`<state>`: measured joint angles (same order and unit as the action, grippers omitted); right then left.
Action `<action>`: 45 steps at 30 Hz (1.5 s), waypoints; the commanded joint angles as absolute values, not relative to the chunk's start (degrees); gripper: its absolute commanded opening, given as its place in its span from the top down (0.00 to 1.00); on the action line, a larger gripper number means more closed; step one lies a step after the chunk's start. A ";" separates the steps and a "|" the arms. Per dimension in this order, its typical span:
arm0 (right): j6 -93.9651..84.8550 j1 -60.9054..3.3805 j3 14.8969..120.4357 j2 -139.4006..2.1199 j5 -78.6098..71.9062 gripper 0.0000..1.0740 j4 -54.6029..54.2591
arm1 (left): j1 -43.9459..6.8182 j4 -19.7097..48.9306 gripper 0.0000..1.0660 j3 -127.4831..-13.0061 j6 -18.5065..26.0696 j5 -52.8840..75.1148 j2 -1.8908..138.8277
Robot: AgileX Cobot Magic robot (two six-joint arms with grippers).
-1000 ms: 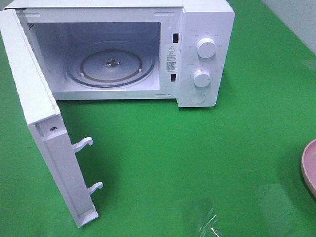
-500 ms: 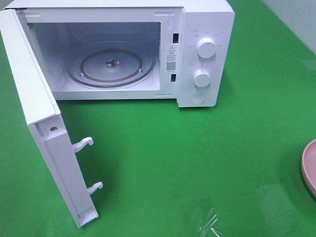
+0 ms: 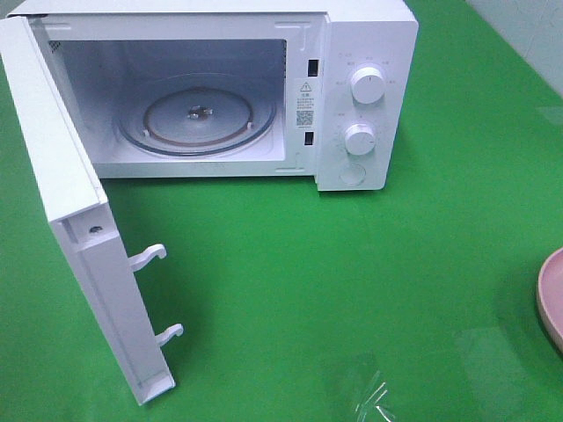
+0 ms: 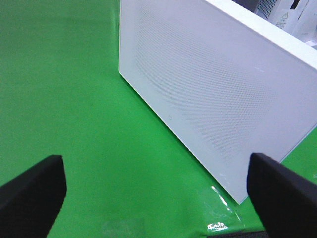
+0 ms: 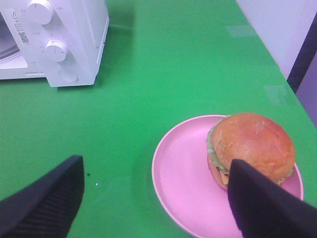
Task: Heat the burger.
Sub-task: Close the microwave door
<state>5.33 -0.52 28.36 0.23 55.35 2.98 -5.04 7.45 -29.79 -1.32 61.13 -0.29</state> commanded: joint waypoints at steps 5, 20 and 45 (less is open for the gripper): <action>4.87 -0.06 28.36 1.78 55.00 0.29 3.04 | -4.93 7.51 0.15 -29.51 -1.26 61.02 -0.57; 4.87 -0.06 28.36 1.78 55.00 0.29 3.04 | -4.93 7.51 0.15 -29.51 -1.26 61.02 -0.57; 4.87 -0.06 28.36 1.78 55.00 0.29 3.04 | -4.93 7.28 0.15 -30.14 -2.06 60.10 -0.57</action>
